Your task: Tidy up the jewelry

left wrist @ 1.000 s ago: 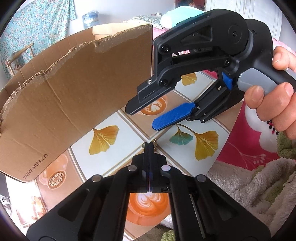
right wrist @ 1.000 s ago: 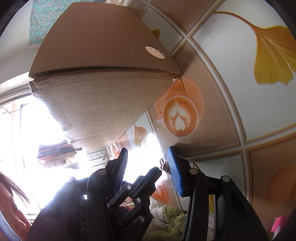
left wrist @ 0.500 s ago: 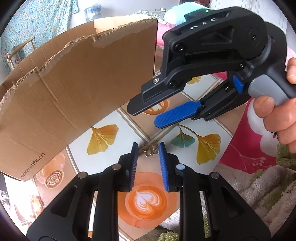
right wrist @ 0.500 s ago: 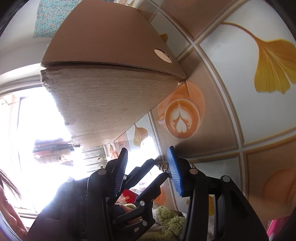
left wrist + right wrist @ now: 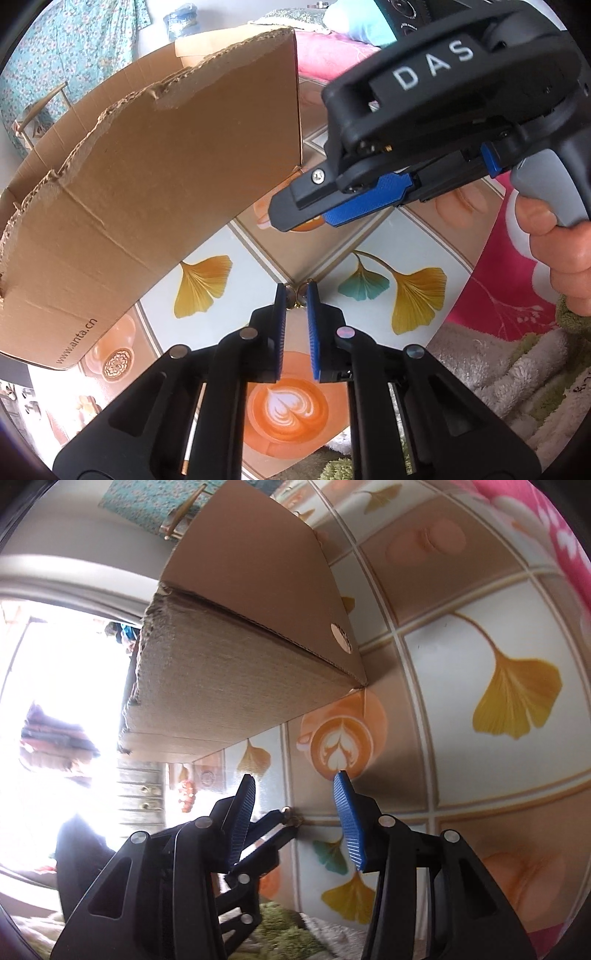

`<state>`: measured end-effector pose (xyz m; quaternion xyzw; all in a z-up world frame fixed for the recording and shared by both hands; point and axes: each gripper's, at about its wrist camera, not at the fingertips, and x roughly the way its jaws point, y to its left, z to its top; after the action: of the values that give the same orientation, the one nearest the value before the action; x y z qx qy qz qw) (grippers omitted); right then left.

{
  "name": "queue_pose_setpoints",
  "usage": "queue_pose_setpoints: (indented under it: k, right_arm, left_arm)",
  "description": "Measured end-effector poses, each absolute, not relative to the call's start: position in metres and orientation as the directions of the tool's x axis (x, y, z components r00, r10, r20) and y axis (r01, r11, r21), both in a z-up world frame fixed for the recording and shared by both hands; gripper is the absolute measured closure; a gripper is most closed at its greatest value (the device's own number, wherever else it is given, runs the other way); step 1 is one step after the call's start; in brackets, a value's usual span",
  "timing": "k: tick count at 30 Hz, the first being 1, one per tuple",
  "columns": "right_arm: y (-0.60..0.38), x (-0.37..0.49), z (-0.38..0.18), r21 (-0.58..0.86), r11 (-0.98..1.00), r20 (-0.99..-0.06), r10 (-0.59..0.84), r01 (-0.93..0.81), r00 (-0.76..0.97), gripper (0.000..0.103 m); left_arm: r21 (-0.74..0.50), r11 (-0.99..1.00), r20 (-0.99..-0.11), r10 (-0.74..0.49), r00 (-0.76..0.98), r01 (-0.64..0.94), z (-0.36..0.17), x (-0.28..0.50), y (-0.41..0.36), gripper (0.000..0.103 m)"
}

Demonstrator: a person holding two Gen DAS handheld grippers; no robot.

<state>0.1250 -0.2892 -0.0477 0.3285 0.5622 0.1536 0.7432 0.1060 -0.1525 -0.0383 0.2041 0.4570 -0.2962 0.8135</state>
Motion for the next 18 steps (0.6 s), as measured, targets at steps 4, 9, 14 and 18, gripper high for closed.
queue_pose_setpoints:
  k: [4, 9, 14, 18]
  right_arm:
    - [-0.289, 0.125, -0.043, 0.629, 0.771, -0.753, 0.571, 0.103, 0.328, 0.059]
    - [-0.299, 0.126, -0.041, 0.627, 0.772, -0.753, 0.568, 0.102, 0.332, 0.059]
    - [-0.310, 0.120, -0.047, 0.631, 0.769, -0.749, 0.571, 0.101, 0.335, 0.059]
    - [-0.312, 0.117, -0.047, 0.627, 0.773, -0.752, 0.568, 0.097, 0.336, 0.059]
  left_arm:
    - [0.079, 0.738, -0.864, -0.285, 0.415, 0.671, -0.038, 0.105, -0.156, 0.093]
    - [0.079, 0.735, -0.865, -0.284, 0.413, 0.673, -0.035, 0.099, -0.163, 0.093]
    - [0.082, 0.732, -0.866, -0.284, 0.412, 0.676, -0.031, 0.098, -0.161, 0.093]
    - [0.087, 0.737, -0.861, -0.283, 0.423, 0.670, -0.024, 0.096, -0.157, 0.093]
